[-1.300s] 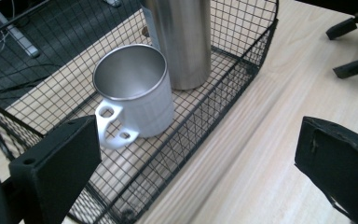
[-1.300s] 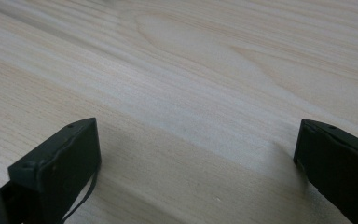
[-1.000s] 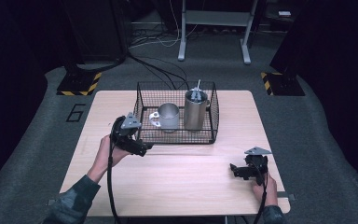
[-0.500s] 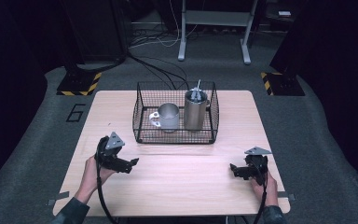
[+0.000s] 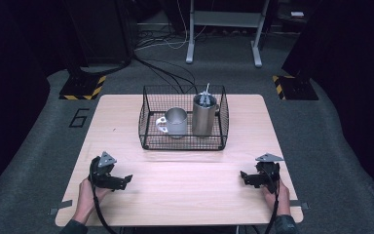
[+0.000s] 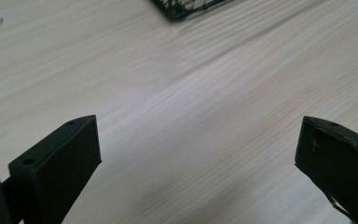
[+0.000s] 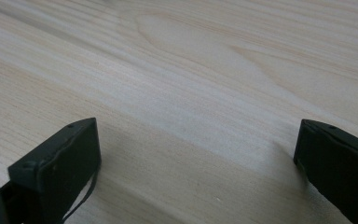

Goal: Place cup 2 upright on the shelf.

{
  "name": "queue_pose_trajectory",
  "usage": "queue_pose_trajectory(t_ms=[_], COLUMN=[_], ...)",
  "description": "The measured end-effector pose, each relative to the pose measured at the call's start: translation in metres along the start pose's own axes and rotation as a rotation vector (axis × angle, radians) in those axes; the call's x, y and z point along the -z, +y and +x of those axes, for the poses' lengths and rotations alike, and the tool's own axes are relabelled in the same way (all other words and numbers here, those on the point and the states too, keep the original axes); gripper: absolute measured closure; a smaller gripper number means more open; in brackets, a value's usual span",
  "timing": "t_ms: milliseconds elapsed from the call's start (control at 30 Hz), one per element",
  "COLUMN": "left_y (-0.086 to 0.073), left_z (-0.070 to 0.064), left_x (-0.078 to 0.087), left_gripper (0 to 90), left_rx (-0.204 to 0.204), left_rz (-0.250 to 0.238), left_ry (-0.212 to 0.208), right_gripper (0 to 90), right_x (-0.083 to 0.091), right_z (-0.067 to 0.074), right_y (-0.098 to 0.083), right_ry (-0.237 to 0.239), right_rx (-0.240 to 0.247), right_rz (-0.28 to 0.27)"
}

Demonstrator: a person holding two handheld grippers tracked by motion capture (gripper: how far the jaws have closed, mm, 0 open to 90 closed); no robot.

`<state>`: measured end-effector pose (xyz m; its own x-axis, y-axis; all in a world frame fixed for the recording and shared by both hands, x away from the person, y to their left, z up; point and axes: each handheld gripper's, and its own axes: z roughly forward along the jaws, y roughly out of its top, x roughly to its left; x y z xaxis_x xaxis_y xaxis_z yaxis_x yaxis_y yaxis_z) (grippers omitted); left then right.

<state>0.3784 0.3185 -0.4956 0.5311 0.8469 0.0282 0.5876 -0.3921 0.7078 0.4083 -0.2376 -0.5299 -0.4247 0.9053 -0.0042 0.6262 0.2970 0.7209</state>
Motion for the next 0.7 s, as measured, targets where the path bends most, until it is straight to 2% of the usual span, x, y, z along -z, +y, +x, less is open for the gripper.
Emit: queue_pose_trajectory(t_ms=[67, 167, 300, 333, 433, 500, 533, 600, 700], left_y=[-0.007, -0.015, -0.022, -0.023, -0.022, -0.024, -0.026, -0.028, -0.028], left_z=[0.006, 0.011, 0.019, 0.020, 0.022, 0.022, 0.024, 0.024, 0.025], left_x=[-0.003, -0.007, -0.012, -0.014, -0.017, -0.020, -0.021, -0.024, -0.024], left_gripper=[0.1, 0.1, 0.1, 0.1, 0.1, 0.1, 0.1, 0.0, 0.0], left_rx=[0.010, 0.046, 0.061, 0.070, 0.045, 0.075, 0.076, 0.085, 0.103], left_rz=[0.008, -0.018, -0.006, -0.016, 0.006, -0.007, 0.007, -0.019, -0.019], left_ry=[0.012, 0.027, 0.034, 0.040, 0.062, 0.056, 0.049, 0.058, 0.071], right_gripper=[0.0, 0.0, 0.0, 0.0, 0.0, 0.0, 0.0, 0.0, 0.0], right_x=[0.000, 0.000, 0.000, 0.000, 0.000, 0.000, 0.000, 0.000, 0.000], right_z=[0.000, 0.000, 0.000, 0.000, 0.000, 0.000, 0.000, 0.000, 0.000], right_y=[0.000, 0.000, 0.000, 0.000, 0.000, 0.000, 0.000, 0.000, 0.000], right_ry=[0.000, 0.000, -0.001, 0.000, -0.001, -0.001, -0.002, -0.001, -0.001], right_rx=[0.000, 0.000, 0.000, 0.001, 0.001, 0.000, 0.000, 0.001, 0.000], right_rz=[0.001, -0.001, 0.001, 0.002, 0.001, 0.001, -0.002, 0.001, 0.002])
